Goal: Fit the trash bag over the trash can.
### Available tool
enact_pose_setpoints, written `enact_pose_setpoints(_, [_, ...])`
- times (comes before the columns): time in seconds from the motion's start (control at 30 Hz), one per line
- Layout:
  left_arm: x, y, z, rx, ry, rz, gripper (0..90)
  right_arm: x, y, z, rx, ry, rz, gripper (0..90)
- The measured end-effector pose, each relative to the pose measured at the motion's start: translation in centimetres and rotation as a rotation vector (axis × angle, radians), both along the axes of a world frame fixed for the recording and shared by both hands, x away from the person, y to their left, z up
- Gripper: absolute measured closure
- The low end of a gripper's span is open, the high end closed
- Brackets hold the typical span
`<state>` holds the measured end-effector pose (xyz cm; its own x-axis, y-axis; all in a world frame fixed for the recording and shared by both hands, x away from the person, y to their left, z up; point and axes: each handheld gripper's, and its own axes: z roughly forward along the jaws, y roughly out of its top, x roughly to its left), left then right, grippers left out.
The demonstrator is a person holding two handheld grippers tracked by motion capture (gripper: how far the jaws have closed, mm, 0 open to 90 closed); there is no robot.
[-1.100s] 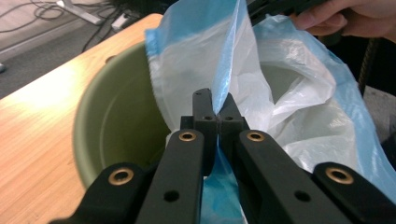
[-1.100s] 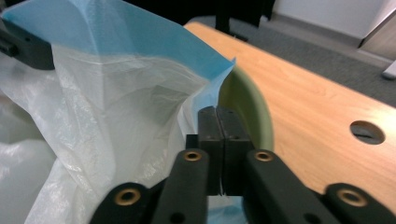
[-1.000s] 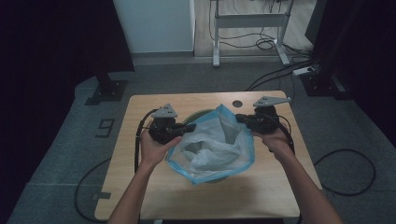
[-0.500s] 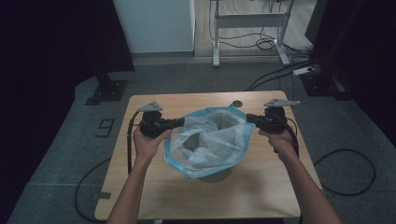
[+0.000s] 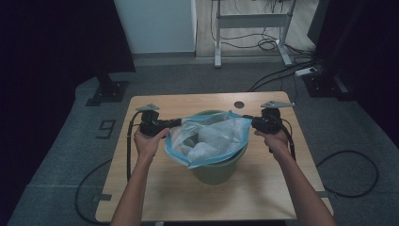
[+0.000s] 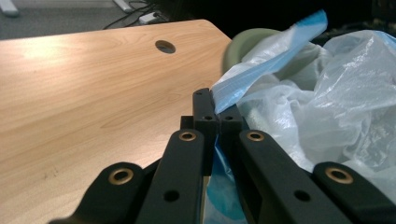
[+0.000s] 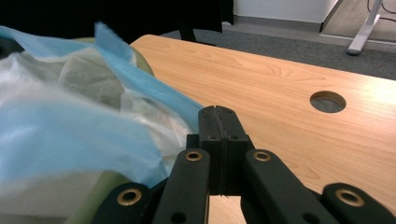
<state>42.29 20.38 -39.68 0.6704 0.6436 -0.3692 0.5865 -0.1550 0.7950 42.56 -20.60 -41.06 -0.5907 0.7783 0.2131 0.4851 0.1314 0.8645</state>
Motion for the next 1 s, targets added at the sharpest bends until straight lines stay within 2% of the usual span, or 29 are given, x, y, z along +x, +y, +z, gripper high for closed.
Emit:
enact_pose_setpoints(0.13, [0.3,0.1,-0.7,0.007,0.028,0.016,90.0,0.1,0.3,-0.6,-0.001,0.007,0.002,89.2])
enact_pose_setpoints(0.2, [0.5,0.0,-1.2,0.008,0.06,0.02,90.0,0.2,0.5,-1.0,0.003,0.014,0.007,89.2])
enact_pose_setpoints(0.23, [0.8,-0.2,-1.5,0.0,0.086,0.022,89.9,0.4,0.7,-1.3,-0.011,0.025,0.011,89.2])
enact_pose_setpoints(0.47, [1.8,-0.8,-2.5,0.002,0.124,0.033,90.0,1.4,1.1,-2.0,-0.016,0.061,0.006,89.3])
enact_pose_setpoints(0.57, [2.0,-1.1,-2.8,0.034,0.14,0.035,90.0,1.6,1.2,-2.3,-0.023,0.077,0.004,89.3])
enact_pose_setpoints(0.6, [2.0,-1.1,-2.9,0.074,0.144,0.04,90.0,1.8,1.3,-2.7,-0.043,0.092,0.001,89.2])
enact_pose_setpoints(0.63, [2.0,-1.0,-3.1,0.084,0.151,0.042,90.0,1.8,1.4,-2.9,-0.065,0.103,-0.006,89.2])
enact_pose_setpoints(0.67, [2.0,-0.8,-3.2,0.07,0.152,0.04,89.9,1.9,1.3,-3.2,-0.084,0.115,-0.012,89.2])
enact_pose_setpoints(0.77, [1.6,0.0,-3.3,0.02,0.153,0.034,89.9,1.7,0.5,-3.7,-0.051,0.121,-0.031,89.2])
enact_pose_setpoints(0.83, [1.4,0.4,-3.3,0.011,0.154,0.03,89.7,1.4,0.0,-3.7,-0.029,0.123,-0.033,89.1])
enact_pose_setpoints(0.93, [1.2,0.4,-3.3,0.002,0.15,0.022,89.1,1.0,-0.4,-3.8,-0.02,0.123,-0.03,88.9])
enact_pose_setpoints(0.97, [0.9,0.3,-3.2,0.01,0.131,0.018,89.1,0.4,-1.1,-3.7,0.005,0.112,-0.04,75.6])
enact_pose_setpoints(1.0, [0.8,0.3,-3.1,0.008,0.122,0.018,89.0,0.1,-1.3,-3.5,0.011,0.092,-0.061,66.9])
